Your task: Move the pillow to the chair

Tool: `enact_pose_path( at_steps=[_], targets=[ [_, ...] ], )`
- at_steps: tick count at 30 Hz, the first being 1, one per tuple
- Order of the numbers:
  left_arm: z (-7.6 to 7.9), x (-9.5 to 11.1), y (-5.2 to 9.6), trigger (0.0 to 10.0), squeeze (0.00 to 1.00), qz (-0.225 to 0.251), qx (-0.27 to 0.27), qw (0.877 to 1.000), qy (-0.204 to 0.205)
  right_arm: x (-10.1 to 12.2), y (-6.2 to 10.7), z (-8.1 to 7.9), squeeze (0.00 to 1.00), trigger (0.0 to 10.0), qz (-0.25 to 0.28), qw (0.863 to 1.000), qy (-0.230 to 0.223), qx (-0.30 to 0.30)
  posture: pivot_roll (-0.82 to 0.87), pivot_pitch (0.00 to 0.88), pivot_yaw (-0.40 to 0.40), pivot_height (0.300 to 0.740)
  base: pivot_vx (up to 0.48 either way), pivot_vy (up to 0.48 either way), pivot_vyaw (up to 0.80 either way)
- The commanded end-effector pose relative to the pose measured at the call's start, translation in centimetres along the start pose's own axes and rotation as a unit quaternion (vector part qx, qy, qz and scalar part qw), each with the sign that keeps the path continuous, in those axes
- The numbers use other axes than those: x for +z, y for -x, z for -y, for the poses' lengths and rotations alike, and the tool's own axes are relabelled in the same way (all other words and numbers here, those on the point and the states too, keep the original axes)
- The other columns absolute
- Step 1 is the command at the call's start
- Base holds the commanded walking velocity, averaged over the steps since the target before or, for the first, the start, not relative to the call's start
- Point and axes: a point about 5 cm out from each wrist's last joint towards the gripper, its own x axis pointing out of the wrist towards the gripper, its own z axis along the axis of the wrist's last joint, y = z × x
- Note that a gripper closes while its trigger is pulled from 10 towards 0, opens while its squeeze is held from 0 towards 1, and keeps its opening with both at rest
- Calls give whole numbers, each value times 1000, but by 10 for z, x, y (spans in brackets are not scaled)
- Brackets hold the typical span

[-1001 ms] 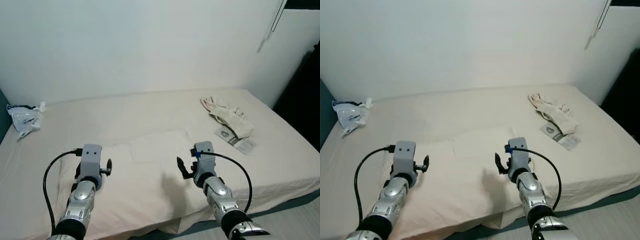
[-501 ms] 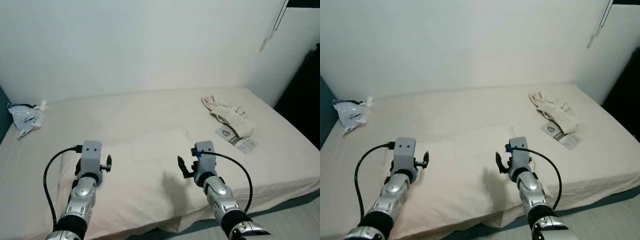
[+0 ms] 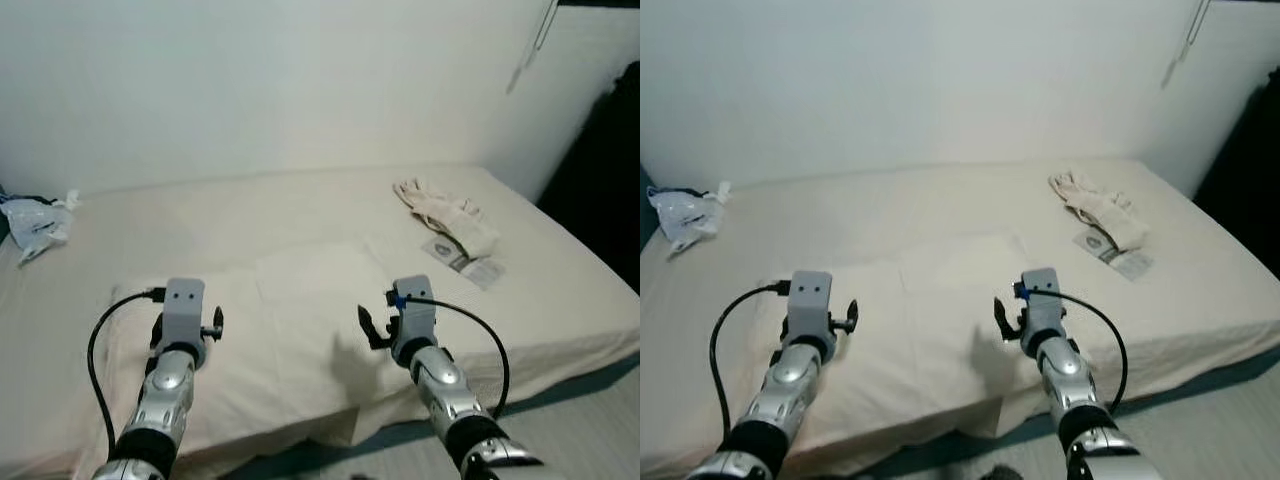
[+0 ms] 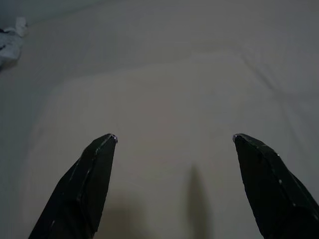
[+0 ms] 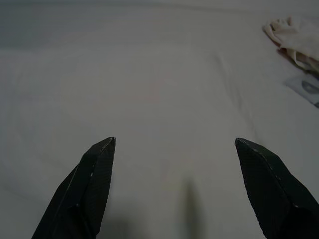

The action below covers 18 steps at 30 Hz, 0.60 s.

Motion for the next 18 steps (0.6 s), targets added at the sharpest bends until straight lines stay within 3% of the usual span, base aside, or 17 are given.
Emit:
enact_pose_path(
  at_steps=[1, 9, 18],
  targets=[
    [2, -1, -1, 10000, 0, -6, 0, 1000, 1, 0, 1, 1, 0, 10000, 4, 1000, -2, -5, -42, 35, -45, 616, 0, 0, 0],
    [6, 0, 0, 10000, 0, -2, -4, 1000, 3, 1, 1, 3, 0, 10000, 12, 1000, -11, -13, -42, 32, -46, 601, 0, 0, 0],
    [-6, 16, -4, 10000, 0, 36, 17, 999, 10, 10, -1, 5, 0, 10000, 38, 999, -31, -8, -25, 40, -41, 566, 0, 0, 0]
  ],
)
